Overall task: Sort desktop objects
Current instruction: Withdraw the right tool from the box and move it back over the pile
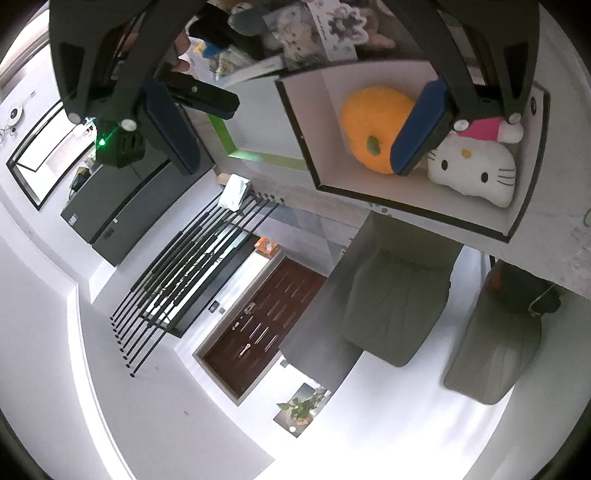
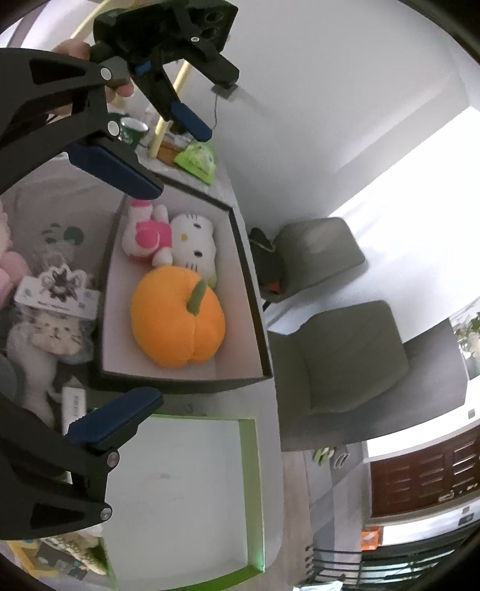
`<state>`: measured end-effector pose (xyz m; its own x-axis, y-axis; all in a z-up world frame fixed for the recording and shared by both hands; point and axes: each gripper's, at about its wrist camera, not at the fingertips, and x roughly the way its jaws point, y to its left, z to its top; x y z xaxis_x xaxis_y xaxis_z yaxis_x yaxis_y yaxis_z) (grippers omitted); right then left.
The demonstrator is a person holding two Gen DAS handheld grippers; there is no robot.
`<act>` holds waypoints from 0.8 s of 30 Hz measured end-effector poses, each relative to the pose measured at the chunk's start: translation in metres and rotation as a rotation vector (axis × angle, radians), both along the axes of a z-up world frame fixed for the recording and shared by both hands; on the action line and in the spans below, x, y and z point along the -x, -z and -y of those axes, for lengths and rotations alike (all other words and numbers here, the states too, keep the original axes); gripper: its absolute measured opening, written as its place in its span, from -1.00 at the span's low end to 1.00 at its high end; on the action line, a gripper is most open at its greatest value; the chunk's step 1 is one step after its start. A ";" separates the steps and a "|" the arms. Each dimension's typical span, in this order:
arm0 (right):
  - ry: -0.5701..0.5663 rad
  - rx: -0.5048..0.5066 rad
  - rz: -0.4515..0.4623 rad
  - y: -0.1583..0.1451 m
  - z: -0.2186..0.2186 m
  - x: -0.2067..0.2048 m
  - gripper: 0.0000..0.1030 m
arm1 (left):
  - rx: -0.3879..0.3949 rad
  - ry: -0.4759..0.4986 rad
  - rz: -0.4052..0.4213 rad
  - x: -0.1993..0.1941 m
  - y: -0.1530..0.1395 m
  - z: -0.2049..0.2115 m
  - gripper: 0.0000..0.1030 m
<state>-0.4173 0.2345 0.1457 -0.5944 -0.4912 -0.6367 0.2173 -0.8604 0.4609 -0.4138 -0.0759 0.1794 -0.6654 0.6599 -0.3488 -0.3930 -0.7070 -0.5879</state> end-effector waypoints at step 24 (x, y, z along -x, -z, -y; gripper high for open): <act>-0.075 0.061 -0.106 -0.030 -0.021 -0.127 0.99 | 0.026 0.004 -0.111 -0.155 -0.010 0.014 0.99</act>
<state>-0.2899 0.2557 0.1756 -0.6169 -0.5725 -0.5401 0.3300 -0.8112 0.4828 -0.2587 -0.0904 0.1898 -0.6982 0.6545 -0.2900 -0.4575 -0.7195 -0.5225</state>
